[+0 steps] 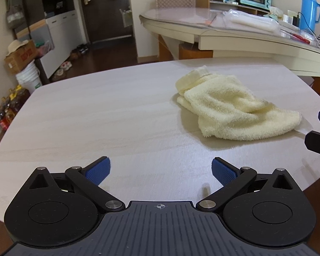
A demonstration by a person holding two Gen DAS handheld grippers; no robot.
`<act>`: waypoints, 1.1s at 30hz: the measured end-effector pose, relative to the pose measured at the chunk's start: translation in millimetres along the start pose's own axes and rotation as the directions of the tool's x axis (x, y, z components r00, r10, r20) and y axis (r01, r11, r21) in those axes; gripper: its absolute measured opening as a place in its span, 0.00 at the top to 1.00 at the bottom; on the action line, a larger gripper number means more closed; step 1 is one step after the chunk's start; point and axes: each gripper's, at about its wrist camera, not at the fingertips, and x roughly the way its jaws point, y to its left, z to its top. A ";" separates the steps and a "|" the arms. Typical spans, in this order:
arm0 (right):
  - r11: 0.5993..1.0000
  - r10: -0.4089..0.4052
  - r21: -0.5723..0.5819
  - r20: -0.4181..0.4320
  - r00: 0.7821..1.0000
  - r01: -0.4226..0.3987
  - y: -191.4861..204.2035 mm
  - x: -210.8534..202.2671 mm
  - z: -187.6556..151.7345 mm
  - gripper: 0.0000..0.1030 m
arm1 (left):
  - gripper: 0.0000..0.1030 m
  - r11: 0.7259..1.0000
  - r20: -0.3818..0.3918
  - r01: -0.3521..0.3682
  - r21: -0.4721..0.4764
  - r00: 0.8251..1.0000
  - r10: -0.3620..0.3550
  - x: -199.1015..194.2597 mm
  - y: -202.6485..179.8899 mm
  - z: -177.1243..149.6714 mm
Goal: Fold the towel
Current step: 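Move both grippers toward the crumpled pale yellow towel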
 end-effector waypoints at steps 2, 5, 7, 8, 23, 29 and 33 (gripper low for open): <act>1.000 0.011 0.011 -0.004 1.000 -0.011 -3.4 -1.6 -0.9 0.27 | 0.00 1.000 0.004 0.005 -0.002 1.000 -0.005 1.4 -0.9 0.1; 1.000 0.005 0.010 -0.003 1.000 -0.005 2.2 -6.2 -3.3 0.27 | 0.00 1.000 0.029 0.008 -0.011 1.000 -0.008 -0.6 -0.8 -6.0; 1.000 0.005 0.009 -0.003 1.000 -0.005 3.8 -6.7 -4.1 0.27 | 0.00 1.000 0.032 0.012 -0.013 0.999 -0.012 -3.7 1.4 -8.2; 1.000 0.005 0.009 -0.002 1.000 -0.005 6.2 -7.8 -4.9 0.27 | 0.00 1.000 0.032 0.012 -0.014 0.999 -0.012 -5.3 2.9 -9.4; 0.998 0.036 0.055 -0.056 0.998 -0.033 -9.3 8.2 0.8 0.26 | 0.00 1.000 0.002 -0.010 0.019 1.000 0.010 3.0 -2.8 -0.6; 0.998 0.031 0.049 -0.075 0.997 -0.027 -11.8 23.8 1.0 0.26 | 0.00 1.000 0.009 -0.002 0.031 1.000 0.002 8.7 -1.6 4.3; 0.999 0.028 0.029 -0.091 0.995 -0.025 -16.1 33.6 4.9 0.26 | 0.00 0.999 0.020 0.012 0.033 1.000 -0.013 16.1 2.5 6.8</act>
